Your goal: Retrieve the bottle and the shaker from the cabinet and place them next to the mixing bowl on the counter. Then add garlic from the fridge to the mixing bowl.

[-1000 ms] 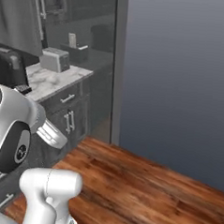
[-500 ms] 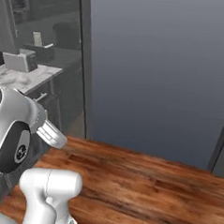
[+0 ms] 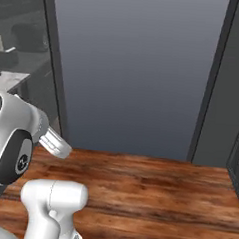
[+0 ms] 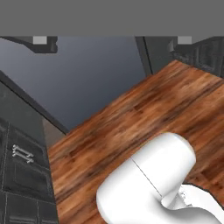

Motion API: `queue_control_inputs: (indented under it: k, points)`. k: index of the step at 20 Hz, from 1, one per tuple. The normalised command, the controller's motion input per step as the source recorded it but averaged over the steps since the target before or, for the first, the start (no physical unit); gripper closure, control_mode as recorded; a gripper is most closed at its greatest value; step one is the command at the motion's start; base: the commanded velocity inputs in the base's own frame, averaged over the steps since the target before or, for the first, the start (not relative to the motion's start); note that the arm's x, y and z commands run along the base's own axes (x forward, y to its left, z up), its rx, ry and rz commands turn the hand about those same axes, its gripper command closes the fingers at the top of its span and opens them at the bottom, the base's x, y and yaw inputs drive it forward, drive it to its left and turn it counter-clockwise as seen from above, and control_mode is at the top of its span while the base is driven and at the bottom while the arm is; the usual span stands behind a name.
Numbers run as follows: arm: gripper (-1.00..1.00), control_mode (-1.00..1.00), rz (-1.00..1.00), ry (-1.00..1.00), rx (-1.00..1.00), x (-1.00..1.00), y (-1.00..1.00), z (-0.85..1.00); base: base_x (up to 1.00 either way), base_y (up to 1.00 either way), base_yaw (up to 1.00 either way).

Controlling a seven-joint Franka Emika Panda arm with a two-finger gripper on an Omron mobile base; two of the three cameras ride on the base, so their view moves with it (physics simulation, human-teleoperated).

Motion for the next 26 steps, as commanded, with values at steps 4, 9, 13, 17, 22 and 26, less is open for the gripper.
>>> queue_control_inputs:
  k: [4, 9, 13, 17, 22, 26]
  points:
    - [-1.00, 1.00, 0.00, 0.00, 0.00, 0.00, 0.00, 0.00, -0.24, 0.00, -0.40]
    - [-1.00, 1.00, 0.00, 0.00, 0.00, 0.00, 0.00, 0.00, -0.17, 0.00, -0.40]
    - [-1.00, 1.00, 0.00, 0.00, 0.00, 0.00, 0.00, 0.00, -0.10, 0.00, -0.41]
    - [-1.00, 1.00, 0.00, 0.00, 0.00, 0.00, 0.00, 0.00, -0.04, 0.00, -0.42]
    - [-1.00, 1.00, 0.00, 0.00, 0.00, 0.00, 0.00, 0.00, 0.00, 0.00, -0.43]
    - [-1.00, 1.00, 0.00, 0.00, 0.00, 0.00, 0.00, 0.00, 0.00, 0.00, -0.43]
